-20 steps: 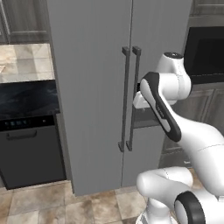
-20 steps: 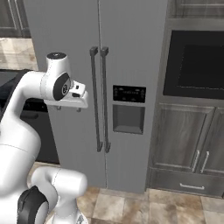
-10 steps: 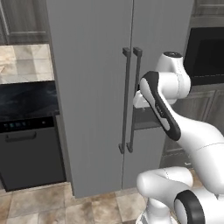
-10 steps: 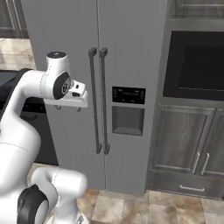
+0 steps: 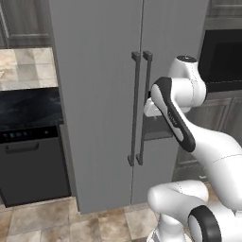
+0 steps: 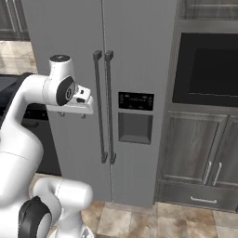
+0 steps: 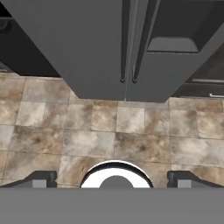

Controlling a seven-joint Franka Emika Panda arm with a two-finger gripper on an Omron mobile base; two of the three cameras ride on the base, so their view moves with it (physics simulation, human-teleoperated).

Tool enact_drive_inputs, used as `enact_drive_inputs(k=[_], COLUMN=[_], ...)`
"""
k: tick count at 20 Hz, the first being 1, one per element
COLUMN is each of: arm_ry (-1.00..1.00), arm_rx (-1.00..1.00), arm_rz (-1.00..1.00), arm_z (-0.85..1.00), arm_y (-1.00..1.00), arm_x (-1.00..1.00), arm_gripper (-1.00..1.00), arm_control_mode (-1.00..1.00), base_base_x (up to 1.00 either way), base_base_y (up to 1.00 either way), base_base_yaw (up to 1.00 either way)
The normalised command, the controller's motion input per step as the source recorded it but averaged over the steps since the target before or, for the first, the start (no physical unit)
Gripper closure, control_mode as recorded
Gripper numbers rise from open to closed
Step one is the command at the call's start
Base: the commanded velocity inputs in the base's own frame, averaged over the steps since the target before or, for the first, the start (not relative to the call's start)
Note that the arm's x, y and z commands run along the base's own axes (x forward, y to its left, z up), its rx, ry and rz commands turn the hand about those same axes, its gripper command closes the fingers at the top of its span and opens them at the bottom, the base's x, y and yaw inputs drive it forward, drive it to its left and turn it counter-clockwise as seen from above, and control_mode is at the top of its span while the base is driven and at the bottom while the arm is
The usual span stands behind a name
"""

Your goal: Take the lemon wedge from the fridge and place it on the plate with fish on the dining counter.

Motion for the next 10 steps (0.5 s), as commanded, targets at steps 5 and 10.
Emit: enact_drive_inputs(k=[5, 10], arm_ry=[0.00, 0.00], arm_rx=[0.00, 0.00], arm_rz=[0.00, 0.00], arm_z=[0.00, 0.00], arm_y=[0.00, 0.00], arm_x=[0.00, 0.00], arm_gripper=[-1.00, -1.00], arm_control_mode=[1.00, 1.00], base_base_x=[0.00, 0.00], base_base_y=[-0.35, -0.35], base_base_yaw=[0.00, 0.00])
